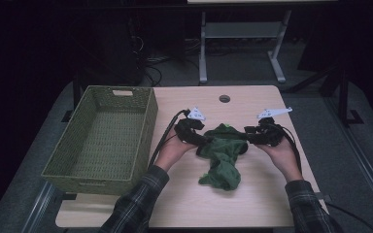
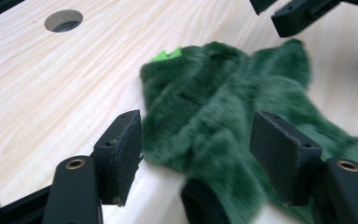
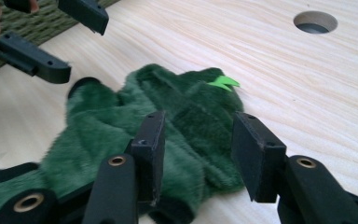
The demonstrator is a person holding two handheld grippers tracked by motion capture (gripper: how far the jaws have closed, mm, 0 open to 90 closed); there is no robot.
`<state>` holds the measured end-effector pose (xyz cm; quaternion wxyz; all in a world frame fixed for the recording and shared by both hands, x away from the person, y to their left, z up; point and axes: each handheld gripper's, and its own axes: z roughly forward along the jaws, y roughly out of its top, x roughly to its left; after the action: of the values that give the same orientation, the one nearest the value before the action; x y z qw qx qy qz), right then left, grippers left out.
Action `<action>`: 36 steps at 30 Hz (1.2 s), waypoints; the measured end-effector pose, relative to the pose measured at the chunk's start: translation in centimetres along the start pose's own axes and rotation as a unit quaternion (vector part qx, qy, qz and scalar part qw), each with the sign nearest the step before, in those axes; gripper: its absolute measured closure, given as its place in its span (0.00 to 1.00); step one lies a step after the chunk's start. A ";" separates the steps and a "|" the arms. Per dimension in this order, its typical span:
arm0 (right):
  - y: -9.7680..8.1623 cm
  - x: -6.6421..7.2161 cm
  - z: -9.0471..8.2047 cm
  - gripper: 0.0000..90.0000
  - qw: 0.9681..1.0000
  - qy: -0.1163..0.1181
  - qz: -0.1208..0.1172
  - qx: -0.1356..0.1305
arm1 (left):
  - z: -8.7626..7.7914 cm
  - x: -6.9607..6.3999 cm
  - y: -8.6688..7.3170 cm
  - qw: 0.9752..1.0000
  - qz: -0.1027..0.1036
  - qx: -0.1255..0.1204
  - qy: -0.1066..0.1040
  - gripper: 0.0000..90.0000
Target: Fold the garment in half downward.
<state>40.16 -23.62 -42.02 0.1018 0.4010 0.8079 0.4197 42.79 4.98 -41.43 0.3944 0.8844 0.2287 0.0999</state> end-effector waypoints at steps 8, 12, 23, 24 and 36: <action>-0.6 -1.3 2.0 0.62 1.000 -0.029 0.008 0.005 | 2.9 1.5 0.4 1.000 -0.002 0.014 -0.001 0.48; -1.0 -2.2 2.8 0.62 0.999 -0.027 0.024 0.008 | 4.1 1.9 0.1 1.000 -0.001 0.027 -0.003 0.50; -2.1 -2.9 4.7 0.70 0.998 -0.029 0.020 0.045 | 5.9 3.0 -1.2 0.999 -0.014 0.040 -0.005 0.60; -2.2 -2.9 4.8 0.71 0.998 -0.029 0.021 0.047 | 5.9 3.1 -1.3 0.999 -0.013 0.042 -0.003 0.62; -1.9 -2.2 5.3 0.98 0.998 -0.037 0.008 0.058 | 6.3 2.7 -1.3 0.999 -0.004 0.053 -0.002 0.96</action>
<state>43.20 -22.73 -47.15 0.1046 0.4281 0.8232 0.3578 47.02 2.96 -46.65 0.3479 0.9033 0.2362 0.0846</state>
